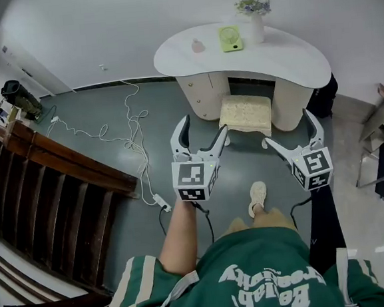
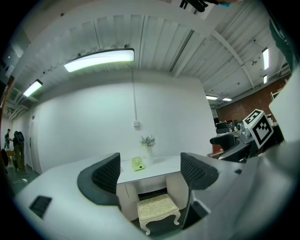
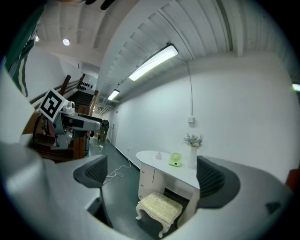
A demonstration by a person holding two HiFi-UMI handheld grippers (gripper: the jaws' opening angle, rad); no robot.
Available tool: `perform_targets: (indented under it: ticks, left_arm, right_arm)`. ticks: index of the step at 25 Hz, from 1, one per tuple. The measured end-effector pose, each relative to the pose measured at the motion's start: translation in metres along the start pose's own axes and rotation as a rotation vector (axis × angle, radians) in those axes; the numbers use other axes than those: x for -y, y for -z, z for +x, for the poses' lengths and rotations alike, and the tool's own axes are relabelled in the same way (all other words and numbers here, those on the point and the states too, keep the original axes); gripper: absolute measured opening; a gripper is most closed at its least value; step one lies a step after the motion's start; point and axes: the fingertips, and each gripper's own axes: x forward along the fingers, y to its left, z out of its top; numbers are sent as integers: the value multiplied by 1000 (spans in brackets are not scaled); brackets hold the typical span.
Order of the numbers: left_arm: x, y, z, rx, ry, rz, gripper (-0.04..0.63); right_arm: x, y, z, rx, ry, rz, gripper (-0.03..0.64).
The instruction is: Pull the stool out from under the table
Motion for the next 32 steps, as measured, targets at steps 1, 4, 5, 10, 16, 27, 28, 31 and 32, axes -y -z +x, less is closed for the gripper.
perform_targets:
  ticks: [1,4,5,10,16,27,28,31,32]
  left_arm:
    - [0,0,10,-4,4,6,396]
    - [0,-1,42,-17,15,32,396]
    - [0,-2,54,-19,17,38,396]
    - [-8,-3,116,-26,20,44,396]
    - [-19,2,181,-46,30,71,396]
    - [-39,37,258,-93,25,47,396]
    - [-41,43,263,-101,24,37,397]
    - [-44,61,275,-123,26,26,396]
    - [-44,66,279,-134,31,30,396]
  right_arm:
    - [8,0,8,4,0,5,597]
    - [31,-1,32,9,-7,13,597]
    - [38,-1,41,13,-10,14,597]
    - [79,-2,89,25,-25,26,597]
    - [116,-8,149,44,-54,39,597]
    - [153,6,236,70,-135,41,595]
    - [155,12,241,60,-137,35,595]
    - [163,34,255,16,-136,47,591]
    - [165,41,260,0,-136,51,591]
